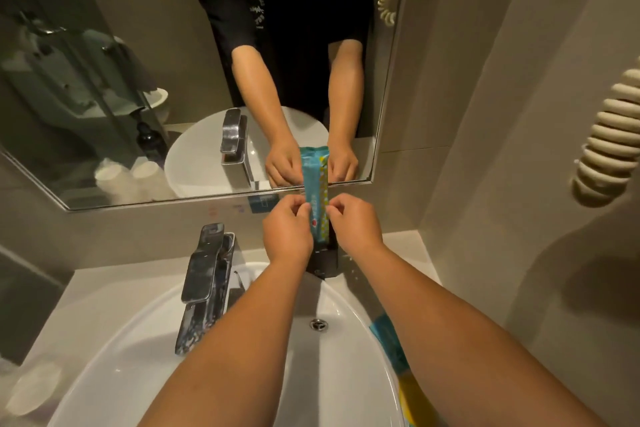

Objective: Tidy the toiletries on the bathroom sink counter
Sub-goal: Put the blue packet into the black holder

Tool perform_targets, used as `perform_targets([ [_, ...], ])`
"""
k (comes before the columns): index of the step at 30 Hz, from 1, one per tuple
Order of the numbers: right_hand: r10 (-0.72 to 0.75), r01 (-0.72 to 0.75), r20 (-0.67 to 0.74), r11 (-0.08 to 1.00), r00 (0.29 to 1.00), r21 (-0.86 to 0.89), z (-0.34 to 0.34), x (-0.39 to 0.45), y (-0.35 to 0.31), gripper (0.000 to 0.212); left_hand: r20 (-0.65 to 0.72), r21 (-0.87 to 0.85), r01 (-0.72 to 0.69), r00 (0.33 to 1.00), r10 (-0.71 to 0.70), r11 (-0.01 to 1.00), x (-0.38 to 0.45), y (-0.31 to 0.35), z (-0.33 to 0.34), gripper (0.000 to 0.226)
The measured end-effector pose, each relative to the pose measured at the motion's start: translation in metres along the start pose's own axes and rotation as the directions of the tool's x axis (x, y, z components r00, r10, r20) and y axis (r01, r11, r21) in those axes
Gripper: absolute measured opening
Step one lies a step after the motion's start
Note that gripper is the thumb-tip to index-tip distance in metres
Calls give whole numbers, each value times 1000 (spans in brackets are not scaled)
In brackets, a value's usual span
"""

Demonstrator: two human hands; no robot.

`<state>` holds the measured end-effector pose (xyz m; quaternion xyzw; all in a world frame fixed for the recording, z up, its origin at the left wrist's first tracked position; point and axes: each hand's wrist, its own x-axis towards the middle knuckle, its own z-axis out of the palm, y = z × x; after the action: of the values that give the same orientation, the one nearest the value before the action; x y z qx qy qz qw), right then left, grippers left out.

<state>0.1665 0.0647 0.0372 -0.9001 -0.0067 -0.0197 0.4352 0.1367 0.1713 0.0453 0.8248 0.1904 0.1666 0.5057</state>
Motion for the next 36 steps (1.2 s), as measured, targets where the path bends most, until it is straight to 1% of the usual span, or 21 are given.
perform_targets([
  [7,73,-67,77,994,994,-83,11,1,19,17,34,103,38,999,-42,994,-6,-25,14,9],
  [13,28,3,130,973,991,-229,11,0,20,18,22,181,66,997,-72,981,-6,-41,16,11],
  [16,54,-16,128,959,990,-282,12,-1,19,20,24,214,77,996,-84,974,-5,-44,16,12],
  [21,66,-31,113,958,991,-284,14,-3,19,20,39,238,57,997,-69,969,-5,-46,15,12],
  [26,49,-21,113,972,992,-233,14,-5,22,10,48,256,47,997,-62,965,-6,-43,13,11],
  [28,31,-8,100,975,995,-220,12,-6,21,10,57,275,21,998,-38,961,-9,-41,12,11],
  [32,13,0,60,975,998,-221,-1,-8,18,13,77,325,-35,997,10,945,-14,-36,6,18],
  [36,16,-6,39,971,999,-238,-24,-17,17,16,55,325,-29,998,11,945,-21,-31,-5,27],
])
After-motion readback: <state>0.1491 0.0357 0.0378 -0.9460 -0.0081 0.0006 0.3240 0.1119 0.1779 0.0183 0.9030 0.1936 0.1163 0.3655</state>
